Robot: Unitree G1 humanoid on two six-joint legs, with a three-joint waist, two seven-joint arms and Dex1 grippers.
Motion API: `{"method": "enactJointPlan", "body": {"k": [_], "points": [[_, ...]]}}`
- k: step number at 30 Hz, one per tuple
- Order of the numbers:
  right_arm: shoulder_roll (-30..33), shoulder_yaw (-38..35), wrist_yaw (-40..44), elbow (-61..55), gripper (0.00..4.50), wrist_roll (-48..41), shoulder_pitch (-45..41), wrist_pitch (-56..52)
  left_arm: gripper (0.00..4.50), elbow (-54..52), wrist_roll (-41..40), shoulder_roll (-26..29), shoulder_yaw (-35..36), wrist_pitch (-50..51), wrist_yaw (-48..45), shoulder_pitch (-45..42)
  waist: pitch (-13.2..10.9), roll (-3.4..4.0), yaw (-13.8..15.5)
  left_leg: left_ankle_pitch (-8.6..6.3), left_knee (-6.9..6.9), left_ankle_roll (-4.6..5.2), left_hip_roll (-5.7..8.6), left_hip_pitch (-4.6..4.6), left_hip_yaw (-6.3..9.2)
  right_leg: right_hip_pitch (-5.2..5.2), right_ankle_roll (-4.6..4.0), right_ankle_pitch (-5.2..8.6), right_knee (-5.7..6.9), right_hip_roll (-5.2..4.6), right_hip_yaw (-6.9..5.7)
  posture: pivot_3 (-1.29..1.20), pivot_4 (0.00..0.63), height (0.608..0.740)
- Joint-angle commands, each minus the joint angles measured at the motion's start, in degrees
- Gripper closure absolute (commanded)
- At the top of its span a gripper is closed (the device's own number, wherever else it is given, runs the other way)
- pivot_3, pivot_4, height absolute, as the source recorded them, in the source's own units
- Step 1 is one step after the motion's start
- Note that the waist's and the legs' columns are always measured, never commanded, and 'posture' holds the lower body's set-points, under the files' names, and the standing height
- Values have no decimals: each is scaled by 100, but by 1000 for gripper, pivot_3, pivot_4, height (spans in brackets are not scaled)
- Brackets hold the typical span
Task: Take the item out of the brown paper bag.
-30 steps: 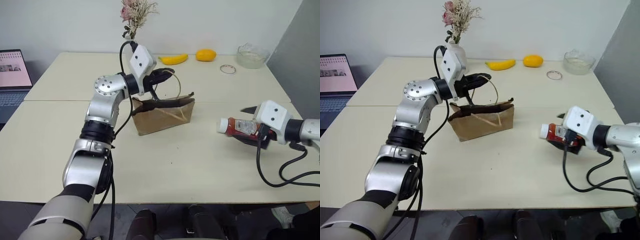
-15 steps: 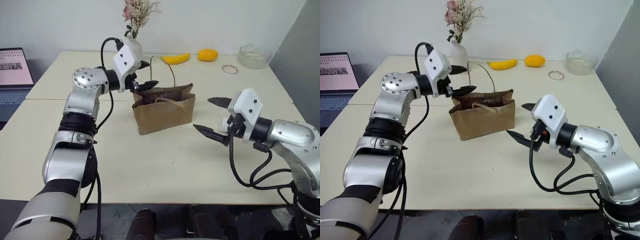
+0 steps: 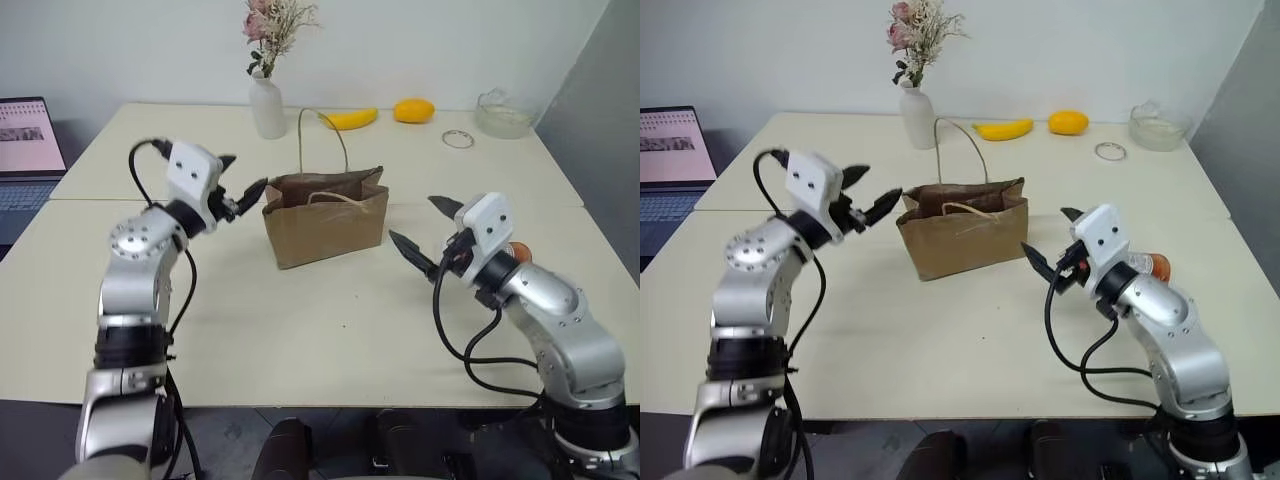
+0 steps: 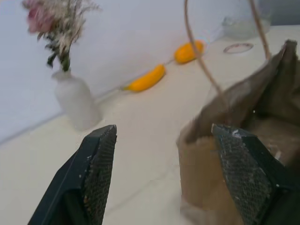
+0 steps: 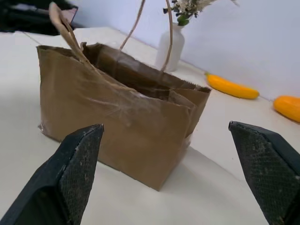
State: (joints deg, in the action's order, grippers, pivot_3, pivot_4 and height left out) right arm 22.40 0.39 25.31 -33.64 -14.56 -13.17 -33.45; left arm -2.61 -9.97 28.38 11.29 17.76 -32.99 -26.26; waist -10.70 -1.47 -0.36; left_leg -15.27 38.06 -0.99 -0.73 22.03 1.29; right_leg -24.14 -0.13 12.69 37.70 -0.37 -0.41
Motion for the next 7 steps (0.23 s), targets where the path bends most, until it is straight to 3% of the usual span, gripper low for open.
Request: {"method": "enactJointPlan", "body": {"k": [1, 7], "points": [[-240, 61, -315, -128, 0, 171, 247, 456, 1102, -1032, -97, -117, 324, 270, 523, 572, 0, 0, 1, 0, 0, 0, 1, 0, 0, -1, 0, 0, 0, -1, 0, 0, 150, 740], [-680, 133, -753, 175, 0, 518, 594, 1091, 1102, -1786, 34, -564, 165, 168, 1040, 1613, 9, -7, 7, 1, 1, -1, 5, -13, -5, 11, -1, 1, -4, -2, 2, 0, 150, 740]]}}
